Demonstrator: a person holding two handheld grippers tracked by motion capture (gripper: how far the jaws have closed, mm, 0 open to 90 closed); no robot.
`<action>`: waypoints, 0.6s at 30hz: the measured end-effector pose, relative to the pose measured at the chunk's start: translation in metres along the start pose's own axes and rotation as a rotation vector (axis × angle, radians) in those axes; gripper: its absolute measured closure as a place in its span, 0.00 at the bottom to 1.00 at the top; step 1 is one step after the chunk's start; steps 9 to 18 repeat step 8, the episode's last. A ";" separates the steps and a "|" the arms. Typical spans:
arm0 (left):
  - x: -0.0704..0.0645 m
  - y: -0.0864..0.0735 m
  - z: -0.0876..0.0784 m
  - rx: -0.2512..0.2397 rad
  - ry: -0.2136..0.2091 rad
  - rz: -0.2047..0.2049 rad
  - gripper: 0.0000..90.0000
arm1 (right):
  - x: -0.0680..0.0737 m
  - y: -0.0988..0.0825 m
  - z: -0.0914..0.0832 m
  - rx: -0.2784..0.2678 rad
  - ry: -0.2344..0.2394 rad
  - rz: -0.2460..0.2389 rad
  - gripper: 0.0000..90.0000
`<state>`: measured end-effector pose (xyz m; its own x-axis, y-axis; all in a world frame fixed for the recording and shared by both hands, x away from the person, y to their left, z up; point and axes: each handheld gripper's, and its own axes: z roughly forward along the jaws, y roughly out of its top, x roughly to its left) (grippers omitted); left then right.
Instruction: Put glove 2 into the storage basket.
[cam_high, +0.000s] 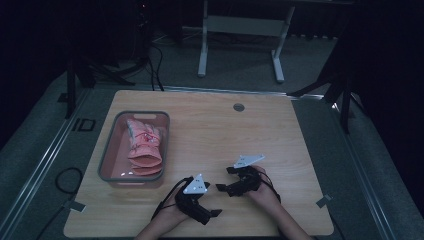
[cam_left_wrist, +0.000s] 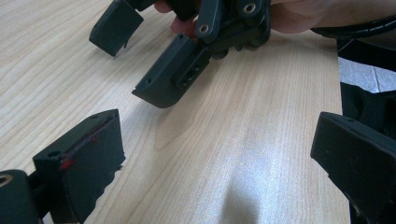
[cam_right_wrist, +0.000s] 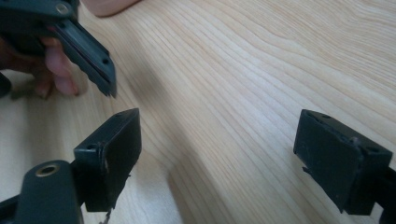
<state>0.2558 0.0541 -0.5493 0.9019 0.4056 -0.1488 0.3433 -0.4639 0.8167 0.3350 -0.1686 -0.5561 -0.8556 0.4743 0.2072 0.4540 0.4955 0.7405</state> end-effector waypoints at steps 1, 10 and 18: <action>0.000 0.000 0.000 0.002 0.001 0.002 0.03 | 0.000 0.000 0.000 0.001 -0.002 -0.006 0.17; -0.001 -0.001 -0.001 -0.001 0.006 0.010 0.03 | -0.001 -0.001 0.000 -0.004 -0.014 -0.011 0.17; -0.001 -0.001 -0.001 -0.001 0.006 0.010 0.03 | -0.001 -0.001 0.000 -0.004 -0.014 -0.011 0.17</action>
